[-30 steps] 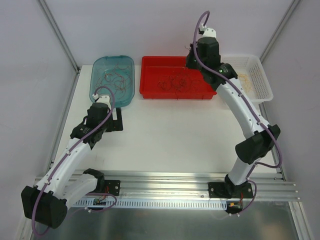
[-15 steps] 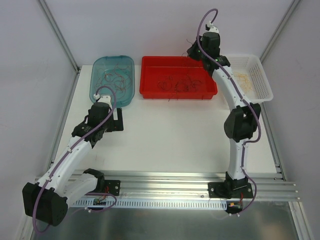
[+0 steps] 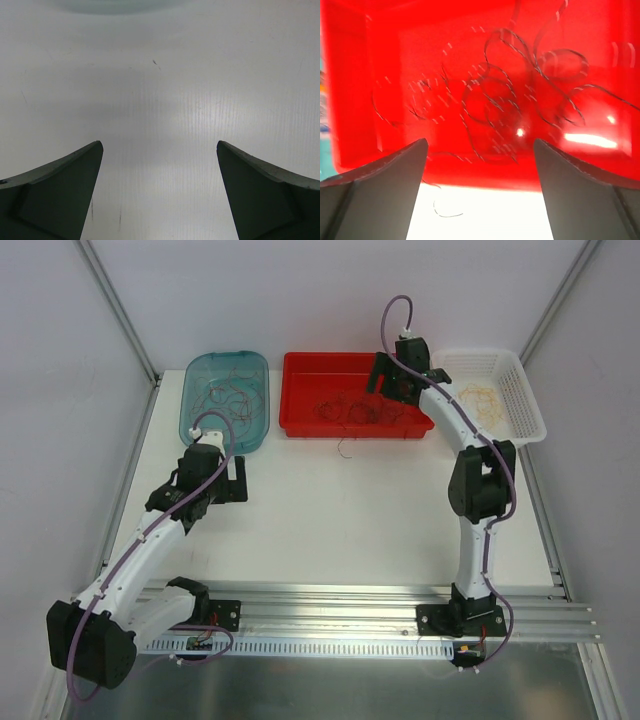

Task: Untangle the cables

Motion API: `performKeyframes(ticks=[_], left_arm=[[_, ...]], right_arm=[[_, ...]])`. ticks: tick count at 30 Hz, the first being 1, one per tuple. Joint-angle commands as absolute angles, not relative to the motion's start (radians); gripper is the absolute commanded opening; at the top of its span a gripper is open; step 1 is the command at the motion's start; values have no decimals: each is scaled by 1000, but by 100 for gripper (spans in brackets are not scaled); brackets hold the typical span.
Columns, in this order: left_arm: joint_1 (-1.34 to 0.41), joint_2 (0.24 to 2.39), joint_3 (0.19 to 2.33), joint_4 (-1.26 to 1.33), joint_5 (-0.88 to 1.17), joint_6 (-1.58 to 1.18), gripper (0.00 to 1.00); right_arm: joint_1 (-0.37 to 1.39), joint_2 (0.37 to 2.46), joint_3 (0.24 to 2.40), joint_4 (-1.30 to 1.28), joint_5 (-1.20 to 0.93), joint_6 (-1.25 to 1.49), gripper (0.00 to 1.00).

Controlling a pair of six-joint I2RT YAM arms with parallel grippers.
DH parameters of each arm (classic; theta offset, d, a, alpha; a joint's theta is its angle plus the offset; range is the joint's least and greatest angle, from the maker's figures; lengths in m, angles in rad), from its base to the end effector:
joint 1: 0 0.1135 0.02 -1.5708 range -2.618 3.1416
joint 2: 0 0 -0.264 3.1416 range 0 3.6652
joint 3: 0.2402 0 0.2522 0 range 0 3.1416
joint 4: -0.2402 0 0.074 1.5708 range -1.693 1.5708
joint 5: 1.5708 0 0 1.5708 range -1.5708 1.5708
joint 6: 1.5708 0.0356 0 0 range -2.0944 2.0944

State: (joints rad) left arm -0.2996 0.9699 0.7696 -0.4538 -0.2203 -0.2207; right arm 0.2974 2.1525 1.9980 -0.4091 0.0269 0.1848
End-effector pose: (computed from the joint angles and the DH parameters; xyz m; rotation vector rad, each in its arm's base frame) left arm 0.2020 -0.0543 0.2752 -0.0332 2.2066 -0.0442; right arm 0.4869 0.1482 0.2971 -0.1048 2.1423 0.2541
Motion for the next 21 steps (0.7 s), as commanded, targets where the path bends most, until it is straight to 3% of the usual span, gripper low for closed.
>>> performKeyframes(ticks=[1,4,9,17,21], left_arm=[[-295,973,767,-443,-227,-209,99],[-295,971,765,-442,-229,-209,99],[-295,976,767,-442,-219,-209,99],[-295,974,764,-442,-218,-212,99],[-295,973,764,-442,-212,-212,99]], right_arm=[[334,1959,1955,-480,127,84,91],[376,1847,1793,-416,167,81,92],[436,1756,1589,-272,101,193,83],[499,1864,1425,-20,-23,307,69],[514,1934,1399,74,-26,319,66]])
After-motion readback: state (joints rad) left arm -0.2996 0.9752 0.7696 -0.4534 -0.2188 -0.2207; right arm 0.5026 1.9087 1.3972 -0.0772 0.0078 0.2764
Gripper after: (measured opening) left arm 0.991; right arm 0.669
